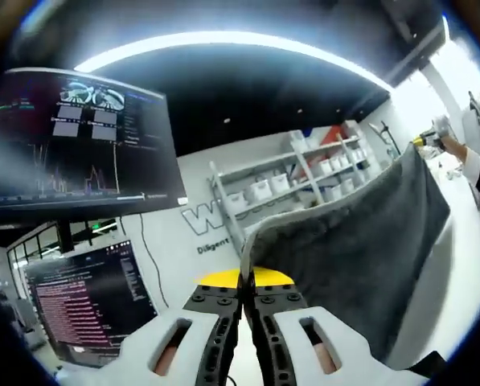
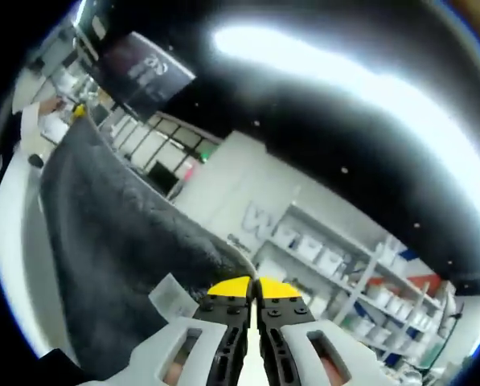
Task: Open the folded towel by lifting each exposed corner and separating the folded layers until the towel lies flat within the target outline without major curled edges
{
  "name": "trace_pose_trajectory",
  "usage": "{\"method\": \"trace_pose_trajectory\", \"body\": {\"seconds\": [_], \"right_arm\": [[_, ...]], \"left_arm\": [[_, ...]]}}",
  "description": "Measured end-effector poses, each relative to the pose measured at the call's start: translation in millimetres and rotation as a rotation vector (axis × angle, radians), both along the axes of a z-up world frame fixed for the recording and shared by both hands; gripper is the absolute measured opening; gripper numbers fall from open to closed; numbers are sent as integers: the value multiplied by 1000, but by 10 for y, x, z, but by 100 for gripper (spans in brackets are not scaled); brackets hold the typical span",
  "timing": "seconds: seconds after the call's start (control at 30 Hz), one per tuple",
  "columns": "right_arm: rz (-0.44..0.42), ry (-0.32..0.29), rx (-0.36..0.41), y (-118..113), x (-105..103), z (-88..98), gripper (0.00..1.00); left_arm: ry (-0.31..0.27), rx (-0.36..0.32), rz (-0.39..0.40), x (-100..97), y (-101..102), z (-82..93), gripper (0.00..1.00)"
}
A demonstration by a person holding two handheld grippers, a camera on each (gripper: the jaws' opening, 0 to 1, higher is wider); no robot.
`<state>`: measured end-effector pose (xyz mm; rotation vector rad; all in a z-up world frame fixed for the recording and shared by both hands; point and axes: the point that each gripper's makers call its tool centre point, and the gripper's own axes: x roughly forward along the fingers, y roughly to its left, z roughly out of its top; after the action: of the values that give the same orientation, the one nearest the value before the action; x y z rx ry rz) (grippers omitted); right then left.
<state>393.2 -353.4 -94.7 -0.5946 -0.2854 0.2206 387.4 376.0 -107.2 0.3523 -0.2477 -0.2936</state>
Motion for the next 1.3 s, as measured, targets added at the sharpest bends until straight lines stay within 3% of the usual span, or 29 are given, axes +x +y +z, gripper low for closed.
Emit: {"method": "trace_pose_trajectory", "body": {"seconds": [0.53,0.77,1.1,1.3], "right_arm": [[-14,-82,-11,-49,-469,194,0],[-11,-81,13,-35,-601,72,0],[-3,-59,28,16,-600,-69,0],[4,-31,7,91,-510,-200,0]], "left_arm": [[-27,-50,-52,-480,-55,170,2],[-47,-24,-50,-671,-63,149,2],[-25,-30,-38,-742,-27,25,2],[10,-10,6,-584,26,-140,2]]}}
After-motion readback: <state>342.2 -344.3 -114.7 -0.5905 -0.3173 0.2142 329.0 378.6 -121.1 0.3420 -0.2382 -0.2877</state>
